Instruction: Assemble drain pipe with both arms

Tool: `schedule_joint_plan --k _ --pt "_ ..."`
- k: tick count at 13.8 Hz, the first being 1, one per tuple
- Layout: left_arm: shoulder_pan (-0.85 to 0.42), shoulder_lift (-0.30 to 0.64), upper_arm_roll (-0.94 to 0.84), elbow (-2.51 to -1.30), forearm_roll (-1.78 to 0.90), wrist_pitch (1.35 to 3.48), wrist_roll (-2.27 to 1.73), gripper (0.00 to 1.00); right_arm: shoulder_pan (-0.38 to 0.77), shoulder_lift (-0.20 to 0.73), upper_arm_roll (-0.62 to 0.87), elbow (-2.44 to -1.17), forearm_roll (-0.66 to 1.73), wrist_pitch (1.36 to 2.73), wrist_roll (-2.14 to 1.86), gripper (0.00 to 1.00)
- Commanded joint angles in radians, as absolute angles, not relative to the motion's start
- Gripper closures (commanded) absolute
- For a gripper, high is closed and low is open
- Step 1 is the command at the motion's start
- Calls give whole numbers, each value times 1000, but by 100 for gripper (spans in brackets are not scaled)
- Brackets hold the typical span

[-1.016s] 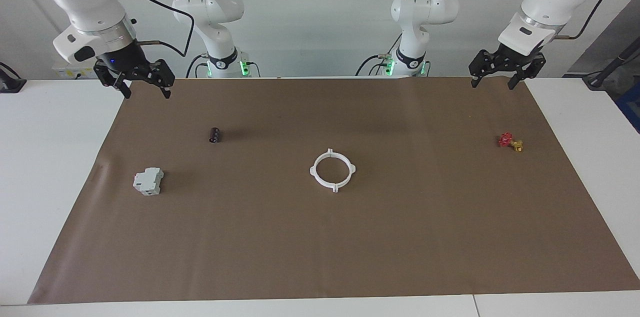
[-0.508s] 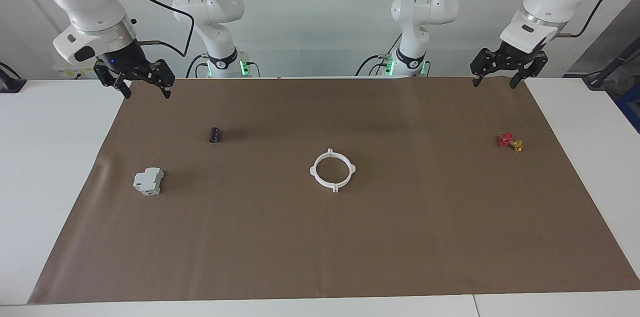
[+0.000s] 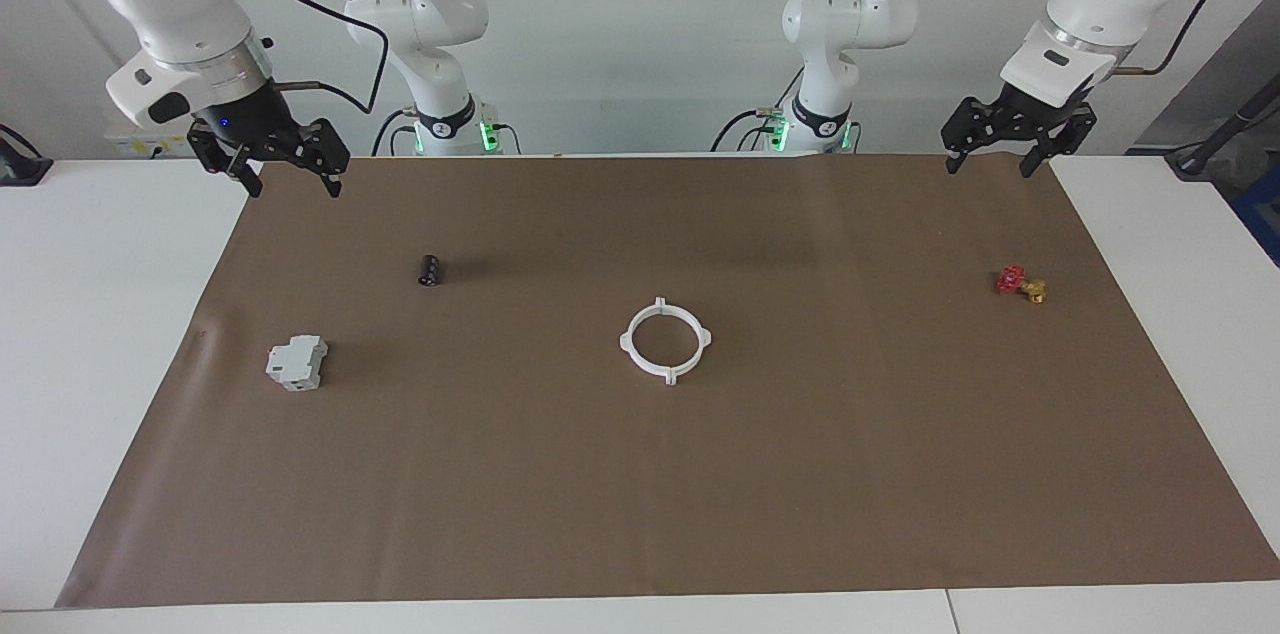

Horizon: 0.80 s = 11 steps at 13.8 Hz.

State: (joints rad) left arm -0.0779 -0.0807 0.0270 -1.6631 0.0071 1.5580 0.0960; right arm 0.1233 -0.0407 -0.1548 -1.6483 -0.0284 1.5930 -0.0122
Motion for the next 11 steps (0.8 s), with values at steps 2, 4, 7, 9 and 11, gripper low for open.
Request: schedule_joint_plan --k 2,4,7,9,11 --pt "-52 -80 15 -1680 15 1586 97 0 112 -46 -147 -1644 -43 1578 -17 0" --pt "-51 -81 15 -1681 15 1585 95 0 112 -46 -147 -1644 -43 1578 -17 0" --pt "-49 -81 15 -1681 15 1585 95 0 112 -46 -147 -1644 -43 1578 -17 0" --pt "-51 -81 15 -1681 15 1585 95 0 112 -46 -147 -1644 -43 1578 -17 0" --pt "-51 -81 15 -1681 15 1585 95 0 112 -46 -147 -1644 -43 1578 -17 0"
